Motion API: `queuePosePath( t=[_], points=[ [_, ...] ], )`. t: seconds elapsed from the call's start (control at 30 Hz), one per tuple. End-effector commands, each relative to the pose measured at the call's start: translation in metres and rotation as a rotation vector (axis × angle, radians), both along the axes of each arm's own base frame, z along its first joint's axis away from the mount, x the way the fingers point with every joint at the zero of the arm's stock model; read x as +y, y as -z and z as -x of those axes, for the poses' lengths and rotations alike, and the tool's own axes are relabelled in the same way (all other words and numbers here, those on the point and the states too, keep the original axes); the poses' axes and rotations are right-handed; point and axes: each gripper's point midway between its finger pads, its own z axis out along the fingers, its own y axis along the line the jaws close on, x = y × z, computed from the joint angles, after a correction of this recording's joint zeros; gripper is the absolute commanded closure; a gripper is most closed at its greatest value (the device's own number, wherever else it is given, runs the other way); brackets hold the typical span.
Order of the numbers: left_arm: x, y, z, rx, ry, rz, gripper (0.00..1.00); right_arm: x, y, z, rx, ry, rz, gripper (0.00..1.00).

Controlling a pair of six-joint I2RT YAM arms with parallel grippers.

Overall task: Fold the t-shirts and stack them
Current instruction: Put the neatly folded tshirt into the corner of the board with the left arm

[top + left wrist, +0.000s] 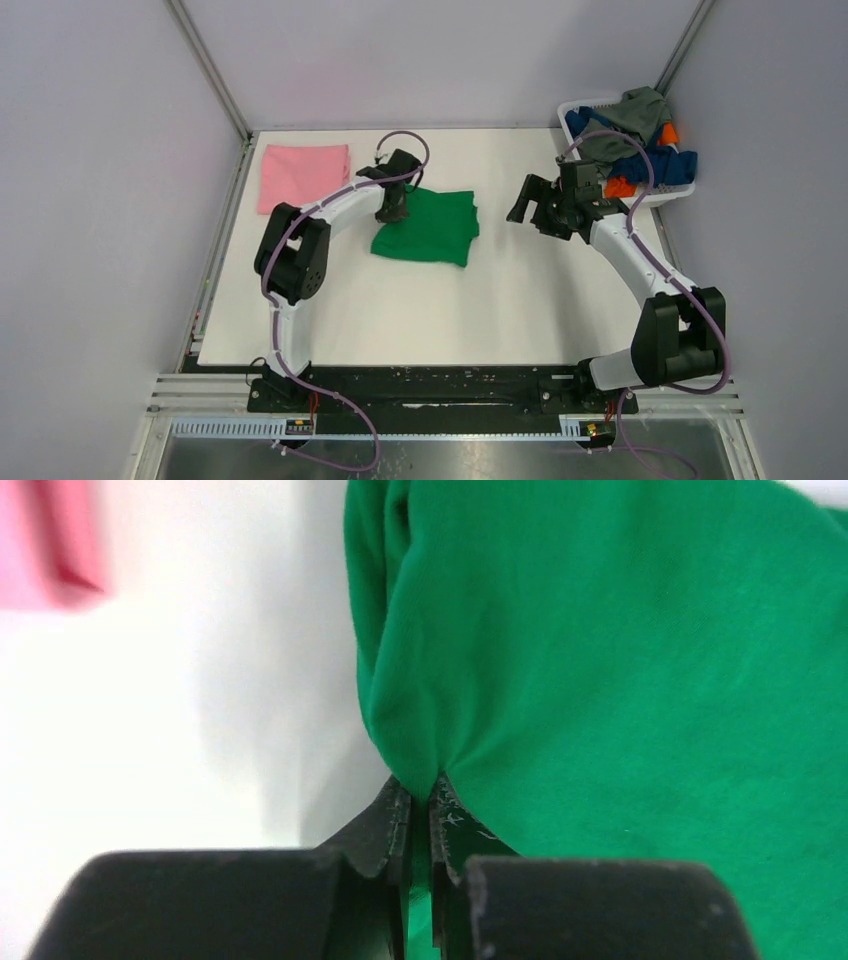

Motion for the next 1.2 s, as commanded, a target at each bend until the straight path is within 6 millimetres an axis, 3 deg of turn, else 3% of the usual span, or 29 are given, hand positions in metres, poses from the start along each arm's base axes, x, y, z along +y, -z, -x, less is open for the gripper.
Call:
queuePosePath(
  t=[0.0,0.17,0.33,0.57,0.8,1.17],
  points=[
    [0.069,-0.057,-0.043,-0.120,0.085,-0.299,1.00,-0.012,-0.020,-0.008,-0.112,0.016,0.056,0.01],
    [0.097,-0.098,-0.079,-0.226,0.115,-0.452,1.00,-0.017,-0.018,-0.010,-0.118,0.023,0.086,0.00],
    [0.137,-0.129,-0.103,-0.263,0.057,-0.609,1.00,-0.023,-0.017,-0.012,-0.126,0.035,0.116,0.00],
    [0.179,-0.179,-0.125,-0.379,-0.060,-0.620,1.00,-0.029,-0.017,-0.016,-0.137,0.050,0.148,0.00],
    [0.188,-0.226,-0.132,-0.464,-0.083,-0.616,1.00,-0.030,-0.014,-0.019,-0.128,0.049,0.155,0.01],
    [0.212,-0.263,-0.129,-0.555,-0.210,-0.552,1.00,-0.026,-0.015,-0.017,-0.115,0.040,0.140,0.01]
  ],
)
